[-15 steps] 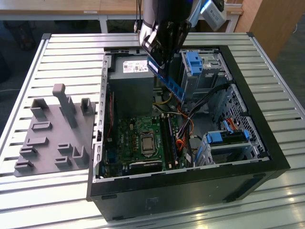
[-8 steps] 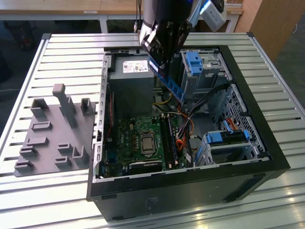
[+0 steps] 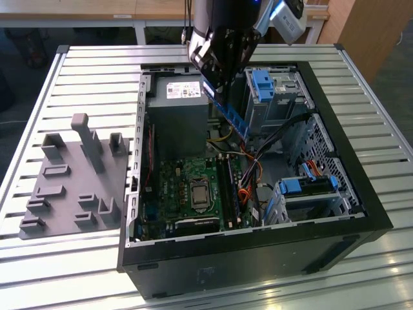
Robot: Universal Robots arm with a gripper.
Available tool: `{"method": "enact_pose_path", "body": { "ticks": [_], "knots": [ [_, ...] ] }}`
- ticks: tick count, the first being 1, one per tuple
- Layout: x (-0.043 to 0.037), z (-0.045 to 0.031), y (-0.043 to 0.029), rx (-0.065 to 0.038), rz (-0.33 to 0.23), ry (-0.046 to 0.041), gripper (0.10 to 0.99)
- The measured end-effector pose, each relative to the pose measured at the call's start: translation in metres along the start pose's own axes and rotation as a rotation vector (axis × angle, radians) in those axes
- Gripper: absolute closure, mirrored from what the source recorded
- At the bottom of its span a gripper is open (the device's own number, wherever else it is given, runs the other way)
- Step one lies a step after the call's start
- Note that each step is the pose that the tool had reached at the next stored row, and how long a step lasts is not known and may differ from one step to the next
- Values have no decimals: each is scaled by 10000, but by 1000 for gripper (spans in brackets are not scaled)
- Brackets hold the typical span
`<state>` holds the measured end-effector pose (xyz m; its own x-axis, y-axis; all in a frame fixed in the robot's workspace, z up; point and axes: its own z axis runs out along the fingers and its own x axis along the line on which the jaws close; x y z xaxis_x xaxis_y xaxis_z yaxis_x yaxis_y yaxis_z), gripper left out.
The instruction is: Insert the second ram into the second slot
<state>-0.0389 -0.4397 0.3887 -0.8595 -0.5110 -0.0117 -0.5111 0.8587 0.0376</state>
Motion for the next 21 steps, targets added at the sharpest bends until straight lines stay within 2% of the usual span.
{"method": "enact_pose_path", "body": {
  "ticks": [11, 21],
  "knots": [
    [0, 0, 0, 7, 543, -20, 957],
    [0, 0, 0, 28, 1622, -56, 957]
  ]
}}
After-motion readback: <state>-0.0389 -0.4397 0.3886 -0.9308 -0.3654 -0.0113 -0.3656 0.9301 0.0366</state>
